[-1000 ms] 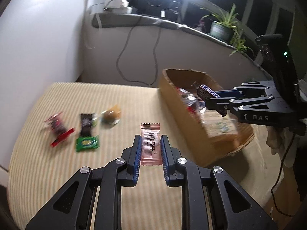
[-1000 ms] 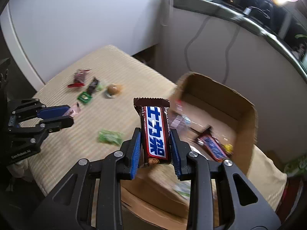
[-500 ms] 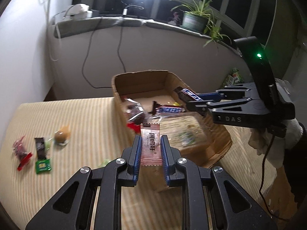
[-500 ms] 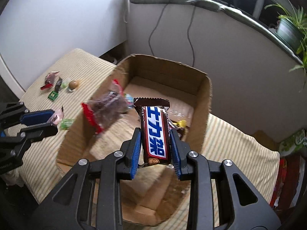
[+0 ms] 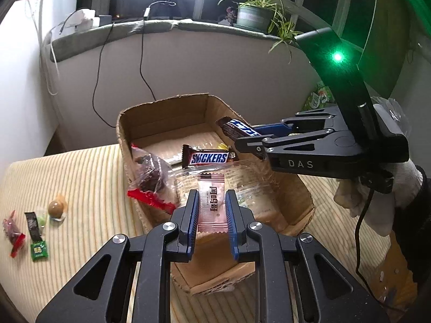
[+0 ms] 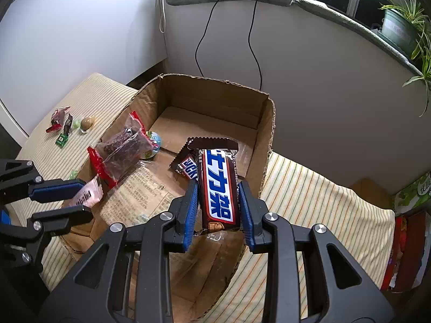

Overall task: Organize snacks
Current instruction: 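Carry the pink bar with the left tool and the chocolate bar with the right tool into the box, then open both tools to release the pink bar and chocolate bar in the box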

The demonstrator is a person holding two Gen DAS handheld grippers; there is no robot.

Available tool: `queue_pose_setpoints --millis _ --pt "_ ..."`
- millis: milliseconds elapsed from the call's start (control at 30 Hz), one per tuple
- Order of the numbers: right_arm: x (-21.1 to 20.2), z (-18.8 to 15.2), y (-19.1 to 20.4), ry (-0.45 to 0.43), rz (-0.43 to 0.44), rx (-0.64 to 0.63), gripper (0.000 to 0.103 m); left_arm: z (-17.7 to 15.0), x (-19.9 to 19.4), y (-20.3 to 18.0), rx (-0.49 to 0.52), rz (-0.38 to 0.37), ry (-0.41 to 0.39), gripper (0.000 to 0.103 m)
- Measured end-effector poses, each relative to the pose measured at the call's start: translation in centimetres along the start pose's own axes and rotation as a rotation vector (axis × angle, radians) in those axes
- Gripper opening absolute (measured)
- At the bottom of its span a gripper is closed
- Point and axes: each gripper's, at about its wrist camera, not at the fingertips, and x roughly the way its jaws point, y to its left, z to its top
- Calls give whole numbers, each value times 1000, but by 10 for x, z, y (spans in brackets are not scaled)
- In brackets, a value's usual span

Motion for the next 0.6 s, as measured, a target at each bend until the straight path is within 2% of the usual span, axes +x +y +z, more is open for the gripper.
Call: queue_pose_setpoints --millis 500,533,600 --pt "2 2 -1 0 12 -1 31 2 5 -8 11 9 4 19" --pt "2 2 -1 -3 9 -2 31 2 5 -8 11 12 4 21" --pt "0 3 -1 -8 10 -2 31 2 4 -8 10 15 2 34"
